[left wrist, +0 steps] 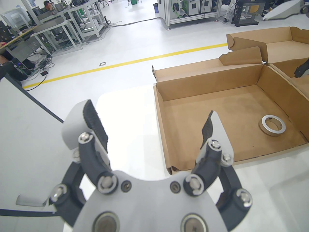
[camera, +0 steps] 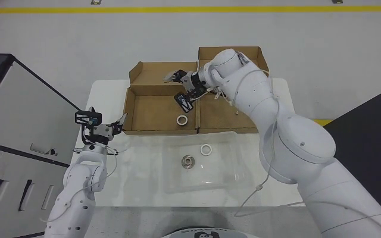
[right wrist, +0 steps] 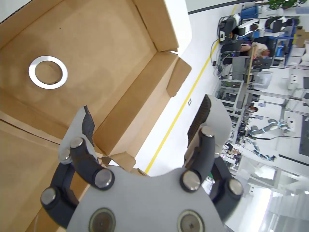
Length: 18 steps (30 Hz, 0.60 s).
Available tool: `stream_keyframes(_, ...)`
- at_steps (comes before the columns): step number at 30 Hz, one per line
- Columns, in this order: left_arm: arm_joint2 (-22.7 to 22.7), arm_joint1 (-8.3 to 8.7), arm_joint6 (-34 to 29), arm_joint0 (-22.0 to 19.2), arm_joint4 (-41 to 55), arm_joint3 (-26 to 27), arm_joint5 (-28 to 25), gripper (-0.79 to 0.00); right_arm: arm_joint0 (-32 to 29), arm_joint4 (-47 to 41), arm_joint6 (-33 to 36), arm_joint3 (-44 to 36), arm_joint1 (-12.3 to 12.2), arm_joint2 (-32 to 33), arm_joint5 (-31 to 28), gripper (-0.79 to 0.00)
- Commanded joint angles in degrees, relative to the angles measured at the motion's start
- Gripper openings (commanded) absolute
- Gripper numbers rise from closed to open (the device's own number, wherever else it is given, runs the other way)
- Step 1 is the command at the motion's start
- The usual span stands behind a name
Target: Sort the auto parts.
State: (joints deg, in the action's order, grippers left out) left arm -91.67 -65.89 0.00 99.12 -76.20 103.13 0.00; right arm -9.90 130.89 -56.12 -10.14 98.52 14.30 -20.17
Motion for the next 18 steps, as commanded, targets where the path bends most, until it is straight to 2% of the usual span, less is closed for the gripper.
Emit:
stream_keyframes(1, 0.0, 0.00, 0.0, 0.0, 0.0, 0.0, 0.0, 0.000, 0.3, -0.7, -1.5, -0.1, -0.6, 0.4, 2.3, 0.000)
stream_keyframes(9, 0.0, 0.00, 0.0, 0.0, 0.0, 0.0, 0.0, 0.000, 1.1, -3.1, -6.2, -1.6, -3.6, 2.1, 10.3, 0.000)
stream_keyframes(18, 0.0, 0.00, 0.0, 0.0, 0.0, 0.0, 0.0, 0.000, -0.3, -3.5, -7.7, -9.1, -7.9, 3.5, 13.7, 0.000)
